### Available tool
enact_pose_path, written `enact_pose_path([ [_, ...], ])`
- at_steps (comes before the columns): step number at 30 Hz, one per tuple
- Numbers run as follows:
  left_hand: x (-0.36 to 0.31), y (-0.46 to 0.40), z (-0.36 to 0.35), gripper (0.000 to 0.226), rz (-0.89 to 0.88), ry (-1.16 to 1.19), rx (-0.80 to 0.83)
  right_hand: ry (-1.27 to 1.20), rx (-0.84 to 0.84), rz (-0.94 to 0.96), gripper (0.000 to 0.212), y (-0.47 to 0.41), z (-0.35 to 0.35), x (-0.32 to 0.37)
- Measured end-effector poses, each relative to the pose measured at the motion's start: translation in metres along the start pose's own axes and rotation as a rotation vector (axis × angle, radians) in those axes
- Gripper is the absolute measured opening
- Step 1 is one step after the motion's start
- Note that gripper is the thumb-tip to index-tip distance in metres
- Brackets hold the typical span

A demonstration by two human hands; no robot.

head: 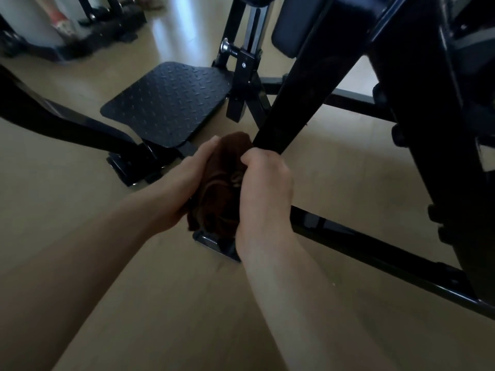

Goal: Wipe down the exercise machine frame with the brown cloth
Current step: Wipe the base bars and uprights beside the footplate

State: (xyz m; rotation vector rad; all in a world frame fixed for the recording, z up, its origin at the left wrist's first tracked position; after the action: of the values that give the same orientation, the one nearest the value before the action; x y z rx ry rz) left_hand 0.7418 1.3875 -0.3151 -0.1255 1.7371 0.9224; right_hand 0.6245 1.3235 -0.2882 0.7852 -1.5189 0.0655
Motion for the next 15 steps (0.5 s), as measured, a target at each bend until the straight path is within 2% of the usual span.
enact_pose_path([
  [2,-0.016,0.000,0.004,0.066,-0.071,-0.006,-0.140,-0.029,0.040,0.015,0.012,0.000,-0.006,0.002],
  [3,-0.026,0.001,0.003,0.065,-0.091,-0.008,-0.159,-0.033,0.055,0.029,0.016,0.001,-0.009,0.004],
  [5,-0.039,0.000,-0.010,0.071,-0.078,-0.006,-0.037,-0.039,0.066,0.086,0.021,0.003,-0.009,0.007],
  [7,-0.051,0.003,-0.019,0.054,-0.095,-0.065,0.090,-0.053,0.047,0.133,0.021,0.001,-0.002,0.012],
  [10,-0.067,-0.001,-0.007,0.030,-0.157,-0.106,0.009,-0.111,0.069,0.170,0.023,-0.005,0.003,0.016],
  [13,-0.089,-0.010,-0.003,0.014,-0.272,-0.047,-0.051,-0.050,-0.065,0.214,0.017,-0.006,0.016,0.023],
  [15,-0.103,-0.019,-0.009,0.018,-0.308,0.059,-0.037,-0.062,-0.232,0.237,0.007,-0.006,0.034,0.027],
])
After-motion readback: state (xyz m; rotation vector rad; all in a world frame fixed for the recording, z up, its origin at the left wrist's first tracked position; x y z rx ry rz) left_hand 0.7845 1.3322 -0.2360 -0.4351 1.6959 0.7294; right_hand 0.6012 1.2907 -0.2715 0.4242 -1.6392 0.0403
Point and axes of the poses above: each hand's wrist, its own y-axis away from the middle knuckle, its own z-axis out of the back of the hand, x = y × z, the point moved 8 cm from there along -y, towards the middle knuckle, and after that the axes turned 13 degrees about y, right-handed, at the moved point
